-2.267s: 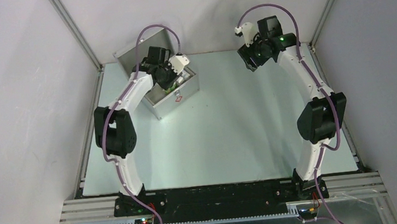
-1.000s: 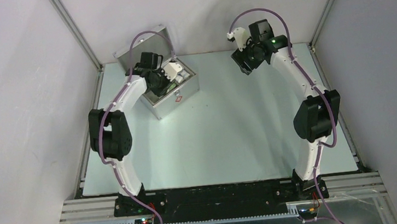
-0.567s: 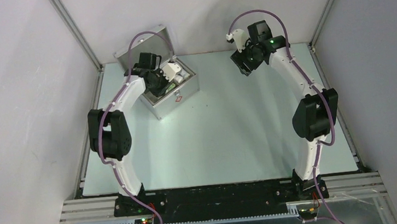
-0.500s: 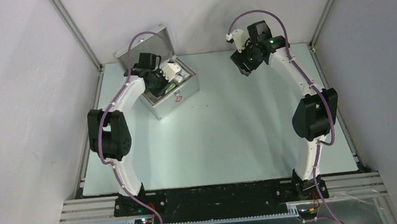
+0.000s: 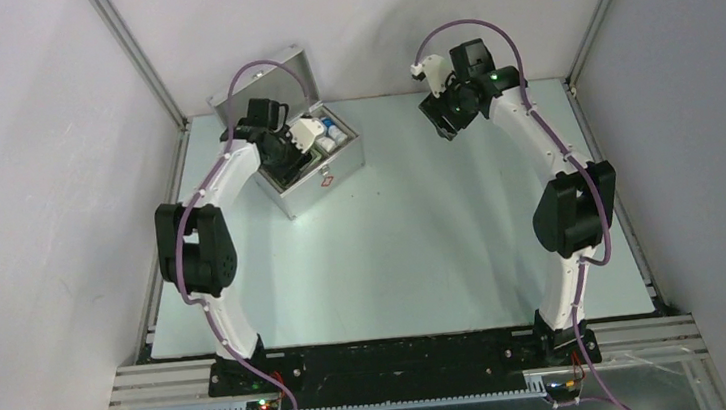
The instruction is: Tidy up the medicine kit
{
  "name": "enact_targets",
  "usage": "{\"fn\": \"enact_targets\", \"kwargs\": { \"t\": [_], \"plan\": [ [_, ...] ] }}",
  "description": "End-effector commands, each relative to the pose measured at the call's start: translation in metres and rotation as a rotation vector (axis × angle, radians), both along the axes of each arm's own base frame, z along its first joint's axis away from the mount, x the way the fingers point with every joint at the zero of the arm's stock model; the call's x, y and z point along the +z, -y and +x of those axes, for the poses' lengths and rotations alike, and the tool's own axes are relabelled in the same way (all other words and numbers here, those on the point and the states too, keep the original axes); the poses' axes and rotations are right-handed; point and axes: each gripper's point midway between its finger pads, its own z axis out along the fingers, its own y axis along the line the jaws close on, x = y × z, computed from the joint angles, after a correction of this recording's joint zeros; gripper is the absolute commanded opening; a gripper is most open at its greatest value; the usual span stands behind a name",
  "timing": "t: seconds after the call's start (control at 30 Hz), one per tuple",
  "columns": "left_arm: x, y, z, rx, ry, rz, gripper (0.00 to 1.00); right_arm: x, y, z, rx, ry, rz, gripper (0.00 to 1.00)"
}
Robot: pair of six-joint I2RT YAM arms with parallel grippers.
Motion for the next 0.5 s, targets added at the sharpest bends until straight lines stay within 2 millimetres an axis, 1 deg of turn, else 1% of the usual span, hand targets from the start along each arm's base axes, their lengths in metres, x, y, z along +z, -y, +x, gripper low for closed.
{"fn": "enact_targets", "kwargs": {
  "t": [0.0, 0.07, 0.13, 0.17, 0.2, 0.27, 0.33, 0.37, 0.4, 0.43, 0.47],
  "plan": [
    [0.041, 0.004, 0.017, 0.026, 0.088, -0.046, 0.67, 0.013, -0.007, 0.008, 0.016, 0.042, 0.011, 0.66],
    [0.070, 0.010, 0.023, 0.031, 0.150, -0.086, 0.69, 0.013, -0.007, 0.007, 0.017, 0.040, 0.011, 0.66],
    [0.102, 0.015, 0.024, 0.022, 0.213, -0.128, 0.73, 0.012, -0.006, 0.007, 0.016, 0.039, 0.008, 0.66],
    [0.118, 0.018, 0.022, 0.008, 0.244, -0.148, 0.75, 0.012, -0.006, 0.006, 0.015, 0.037, 0.008, 0.66],
    [0.131, 0.019, 0.023, 0.000, 0.272, -0.157, 0.79, 0.011, -0.006, 0.006, 0.015, 0.035, 0.007, 0.66],
    [0.153, 0.021, 0.019, -0.029, 0.321, -0.167, 0.83, 0.010, -0.007, 0.005, 0.017, 0.028, 0.011, 0.66],
    [0.170, 0.020, 0.019, -0.049, 0.368, -0.162, 0.85, 0.009, -0.009, 0.004, 0.021, 0.021, 0.018, 0.66],
    [0.176, 0.018, 0.021, -0.045, 0.384, -0.159, 0.85, 0.009, -0.010, 0.004, 0.022, 0.021, 0.019, 0.66],
    [0.192, 0.016, 0.026, -0.023, 0.421, -0.159, 0.85, 0.009, -0.011, 0.004, 0.024, 0.020, 0.022, 0.66],
    [0.193, 0.011, 0.035, 0.007, 0.426, -0.163, 0.85, 0.008, -0.012, 0.004, 0.022, 0.016, 0.025, 0.66],
    [0.218, 0.006, 0.043, 0.064, 0.476, -0.199, 0.85, 0.007, -0.014, 0.004, 0.025, 0.013, 0.029, 0.66]
  ]
}}
